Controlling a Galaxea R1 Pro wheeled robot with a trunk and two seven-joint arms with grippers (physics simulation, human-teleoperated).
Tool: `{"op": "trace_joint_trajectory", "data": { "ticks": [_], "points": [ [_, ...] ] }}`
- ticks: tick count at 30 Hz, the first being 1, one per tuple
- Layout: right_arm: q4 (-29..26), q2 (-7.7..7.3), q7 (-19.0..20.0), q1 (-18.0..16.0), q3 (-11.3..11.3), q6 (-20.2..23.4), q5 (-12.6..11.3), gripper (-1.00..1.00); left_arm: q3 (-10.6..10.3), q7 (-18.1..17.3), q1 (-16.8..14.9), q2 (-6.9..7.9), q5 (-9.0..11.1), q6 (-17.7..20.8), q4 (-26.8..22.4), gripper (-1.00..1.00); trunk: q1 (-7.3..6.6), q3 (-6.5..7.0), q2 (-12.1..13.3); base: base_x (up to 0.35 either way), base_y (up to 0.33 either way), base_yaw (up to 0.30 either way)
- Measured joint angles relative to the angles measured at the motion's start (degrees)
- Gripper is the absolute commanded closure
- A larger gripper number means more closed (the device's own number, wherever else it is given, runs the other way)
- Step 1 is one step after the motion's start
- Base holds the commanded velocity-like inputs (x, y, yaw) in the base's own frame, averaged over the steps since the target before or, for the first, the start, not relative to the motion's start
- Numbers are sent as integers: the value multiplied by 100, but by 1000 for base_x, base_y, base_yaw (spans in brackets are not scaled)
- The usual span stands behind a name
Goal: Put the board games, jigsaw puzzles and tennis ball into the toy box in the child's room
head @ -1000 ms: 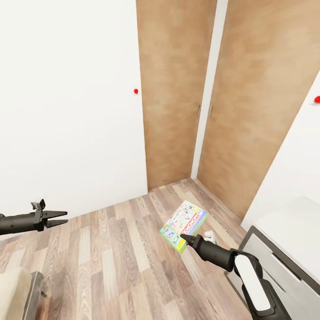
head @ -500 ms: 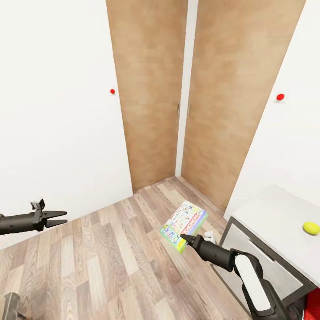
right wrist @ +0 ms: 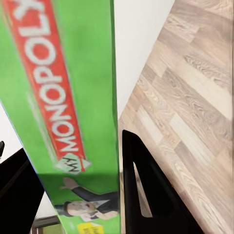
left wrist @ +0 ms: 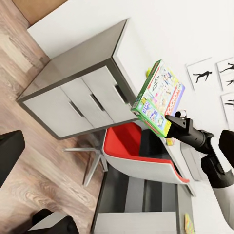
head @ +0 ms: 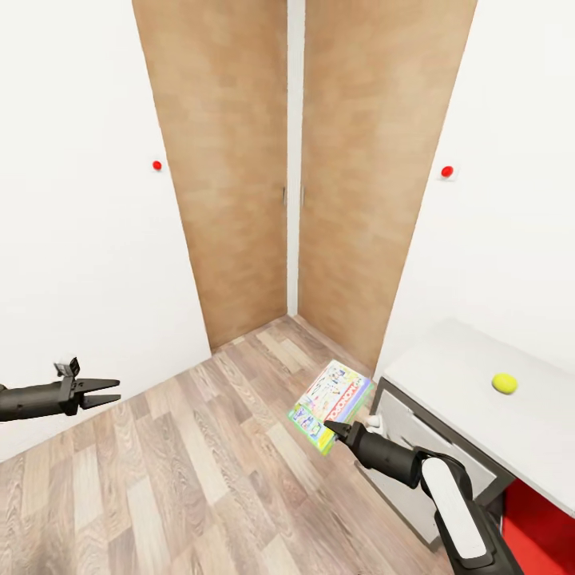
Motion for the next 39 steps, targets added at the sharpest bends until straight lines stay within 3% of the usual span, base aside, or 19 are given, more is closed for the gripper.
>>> {"op": "trace_joint_trajectory", "data": {
  "ticks": [15, 32, 39],
  "points": [
    [-110, -1, 109, -1, 12, -6, -35, 100, -1, 0, 1, 6, -5, 0, -1, -100, 0, 0, 0, 0, 0, -115],
    [-190, -2, 130, 0, 21, -9, -17, 100, -2, 0, 0, 21, 0, -2, 0, -100, 0, 0, 0, 0, 0, -266],
    [-603, 3, 99, -1, 34, 17, -28, 100, 88, 0, 0, 46, 4, -9, 0, -100, 0, 0, 0, 0, 0, -280]
  ]
}}
